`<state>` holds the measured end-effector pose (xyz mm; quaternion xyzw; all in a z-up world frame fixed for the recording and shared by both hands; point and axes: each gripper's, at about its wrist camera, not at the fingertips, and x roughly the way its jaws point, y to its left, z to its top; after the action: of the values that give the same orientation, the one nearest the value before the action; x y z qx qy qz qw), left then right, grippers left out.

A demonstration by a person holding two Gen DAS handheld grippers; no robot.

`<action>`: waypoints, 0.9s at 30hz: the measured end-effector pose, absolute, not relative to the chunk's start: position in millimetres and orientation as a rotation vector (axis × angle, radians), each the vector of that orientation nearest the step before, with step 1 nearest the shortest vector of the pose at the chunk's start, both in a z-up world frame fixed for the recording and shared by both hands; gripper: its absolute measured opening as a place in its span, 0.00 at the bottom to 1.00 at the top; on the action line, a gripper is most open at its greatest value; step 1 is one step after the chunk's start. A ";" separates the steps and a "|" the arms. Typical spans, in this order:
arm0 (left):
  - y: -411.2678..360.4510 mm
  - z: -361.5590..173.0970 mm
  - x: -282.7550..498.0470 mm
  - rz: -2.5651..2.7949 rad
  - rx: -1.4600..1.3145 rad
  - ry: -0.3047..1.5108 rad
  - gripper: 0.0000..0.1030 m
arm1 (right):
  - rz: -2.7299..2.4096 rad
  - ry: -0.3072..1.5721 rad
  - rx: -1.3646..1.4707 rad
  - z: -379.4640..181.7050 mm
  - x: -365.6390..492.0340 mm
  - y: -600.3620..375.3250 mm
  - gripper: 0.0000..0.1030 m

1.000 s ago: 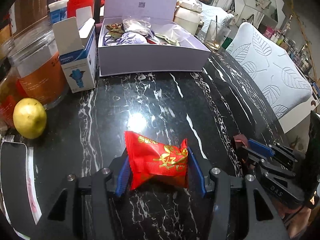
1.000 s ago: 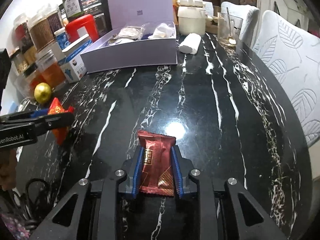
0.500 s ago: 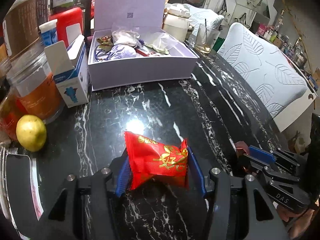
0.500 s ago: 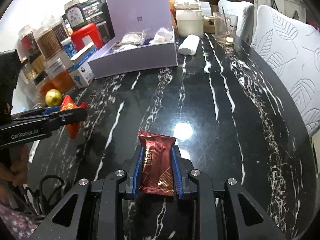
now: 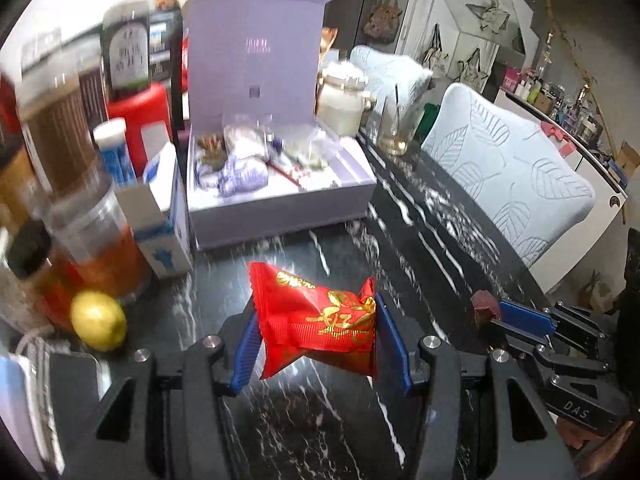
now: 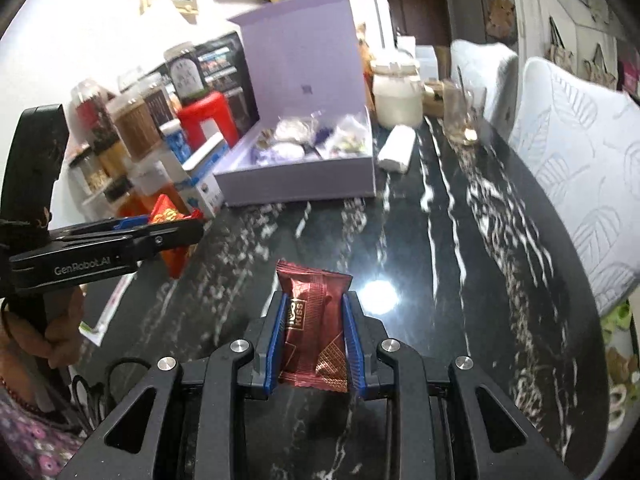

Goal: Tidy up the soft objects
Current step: 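Lift and carry both red packets with both grippers over the lavender box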

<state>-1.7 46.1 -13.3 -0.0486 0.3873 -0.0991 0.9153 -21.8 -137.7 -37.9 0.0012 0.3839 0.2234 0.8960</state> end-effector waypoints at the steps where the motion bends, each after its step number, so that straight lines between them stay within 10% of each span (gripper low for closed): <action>1: 46.4 -6.8 -1.8 -0.201 -0.093 0.780 0.52 | 0.472 0.786 -0.001 -33.4 -21.3 -136.7 0.27; 27: 46.2 107.3 65.8 -0.168 0.000 0.452 0.52 | 0.581 0.449 -0.028 79.0 52.5 -113.9 0.27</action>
<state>65.8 46.2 107.3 0.0002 0.2239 -0.0834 0.9710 52.5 -113.9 79.0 -0.0139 0.2195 0.2840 0.9333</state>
